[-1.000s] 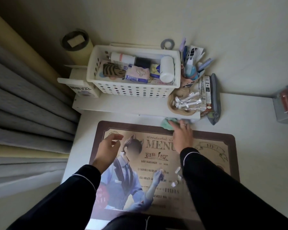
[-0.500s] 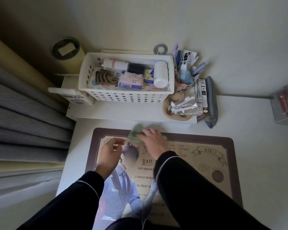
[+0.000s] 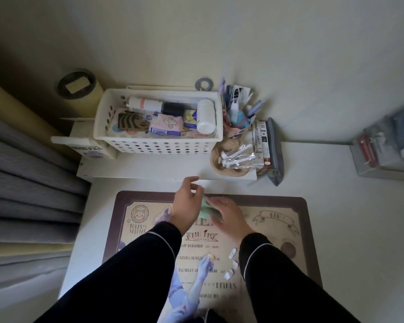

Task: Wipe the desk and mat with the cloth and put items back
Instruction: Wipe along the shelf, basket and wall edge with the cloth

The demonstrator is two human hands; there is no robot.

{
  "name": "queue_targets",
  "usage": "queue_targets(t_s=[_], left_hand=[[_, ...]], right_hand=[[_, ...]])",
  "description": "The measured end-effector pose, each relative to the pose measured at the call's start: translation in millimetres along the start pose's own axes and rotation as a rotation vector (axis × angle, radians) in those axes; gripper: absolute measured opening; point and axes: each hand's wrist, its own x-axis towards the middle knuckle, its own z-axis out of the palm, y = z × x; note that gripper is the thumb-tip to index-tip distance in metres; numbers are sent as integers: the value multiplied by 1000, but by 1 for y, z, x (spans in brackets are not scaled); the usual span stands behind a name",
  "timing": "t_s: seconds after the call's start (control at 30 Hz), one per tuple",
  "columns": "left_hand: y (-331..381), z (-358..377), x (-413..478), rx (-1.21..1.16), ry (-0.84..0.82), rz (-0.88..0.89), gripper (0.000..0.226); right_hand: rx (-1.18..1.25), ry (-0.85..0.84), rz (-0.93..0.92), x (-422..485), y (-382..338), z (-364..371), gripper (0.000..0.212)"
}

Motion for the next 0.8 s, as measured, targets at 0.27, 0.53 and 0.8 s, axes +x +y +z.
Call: queue_targets(t_s=[0.27, 0.53, 0.8], left_hand=[[57, 29, 45, 16, -77, -100, 32], [71, 32, 52, -15, -98, -135, 14], [33, -7, 18, -174, -109, -178, 11]], right_hand=[[665, 499, 589, 25, 11, -95, 24], [506, 571, 506, 87, 5, -171, 37], [709, 262, 577, 135, -20, -172, 25]])
